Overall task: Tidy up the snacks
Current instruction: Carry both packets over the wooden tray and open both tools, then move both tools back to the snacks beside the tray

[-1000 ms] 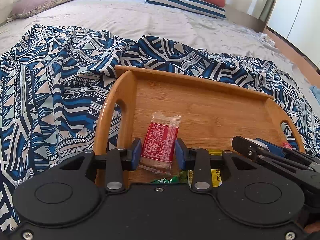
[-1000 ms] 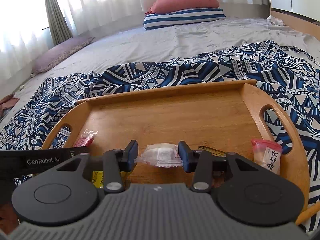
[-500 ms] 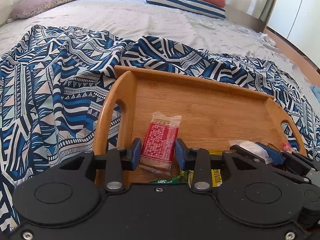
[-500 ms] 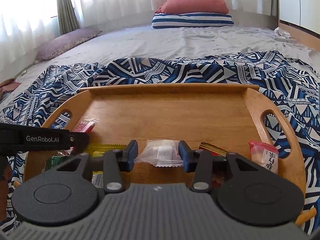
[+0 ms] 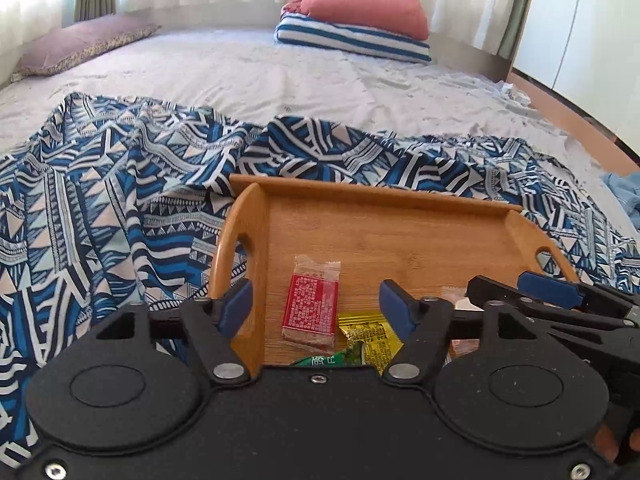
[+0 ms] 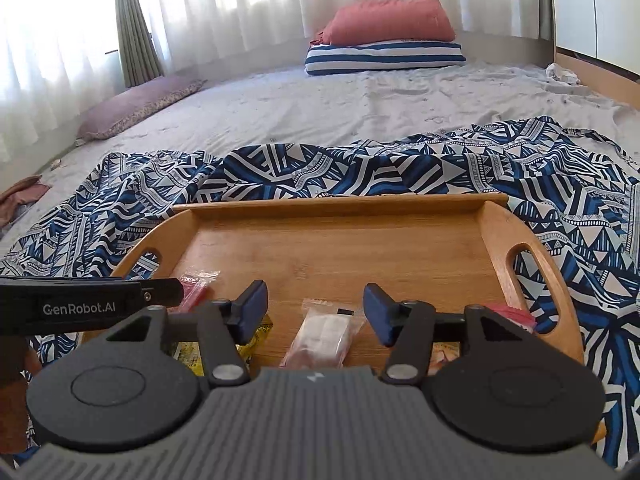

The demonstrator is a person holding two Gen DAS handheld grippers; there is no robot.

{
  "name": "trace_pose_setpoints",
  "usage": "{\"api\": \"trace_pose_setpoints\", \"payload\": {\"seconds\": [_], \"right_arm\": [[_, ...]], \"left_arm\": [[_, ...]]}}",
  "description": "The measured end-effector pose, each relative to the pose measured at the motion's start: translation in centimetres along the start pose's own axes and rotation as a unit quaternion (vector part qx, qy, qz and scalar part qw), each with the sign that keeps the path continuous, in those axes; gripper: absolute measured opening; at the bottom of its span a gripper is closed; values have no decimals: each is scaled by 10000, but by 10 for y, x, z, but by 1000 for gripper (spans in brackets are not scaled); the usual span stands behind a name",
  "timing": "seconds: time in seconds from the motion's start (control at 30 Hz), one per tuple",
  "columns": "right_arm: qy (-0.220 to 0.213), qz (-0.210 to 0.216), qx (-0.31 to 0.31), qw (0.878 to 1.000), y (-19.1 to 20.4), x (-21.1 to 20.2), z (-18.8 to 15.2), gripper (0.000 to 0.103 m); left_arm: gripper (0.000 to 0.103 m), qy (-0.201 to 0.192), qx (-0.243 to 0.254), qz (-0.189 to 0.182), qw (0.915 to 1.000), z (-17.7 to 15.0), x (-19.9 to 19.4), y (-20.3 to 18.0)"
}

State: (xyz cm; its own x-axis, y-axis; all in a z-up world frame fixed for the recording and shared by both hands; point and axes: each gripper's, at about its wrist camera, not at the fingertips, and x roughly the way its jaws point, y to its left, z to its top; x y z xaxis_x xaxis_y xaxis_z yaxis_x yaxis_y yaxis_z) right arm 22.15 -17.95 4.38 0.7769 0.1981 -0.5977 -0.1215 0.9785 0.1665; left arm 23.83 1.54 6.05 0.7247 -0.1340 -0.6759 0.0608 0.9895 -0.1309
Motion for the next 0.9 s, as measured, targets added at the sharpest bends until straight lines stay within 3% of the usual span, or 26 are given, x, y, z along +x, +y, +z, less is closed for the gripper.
{"api": "trace_pose_setpoints", "payload": {"seconds": [0.23,0.63,0.9], "right_arm": [[-392,149,-475,9980,1,-46,-6,87],[-826,174,-622,9945,-9,-105,-41,103],[-929,-85,-767,9927,-17,-129,-74,103]], "left_arm": [[87,-269,38,-313,9991,-14,-42,4],[95,-832,487,-502,9941,-70,-108,-2],[96,-899,749,-509,9918,-105,-129,-11]]}}
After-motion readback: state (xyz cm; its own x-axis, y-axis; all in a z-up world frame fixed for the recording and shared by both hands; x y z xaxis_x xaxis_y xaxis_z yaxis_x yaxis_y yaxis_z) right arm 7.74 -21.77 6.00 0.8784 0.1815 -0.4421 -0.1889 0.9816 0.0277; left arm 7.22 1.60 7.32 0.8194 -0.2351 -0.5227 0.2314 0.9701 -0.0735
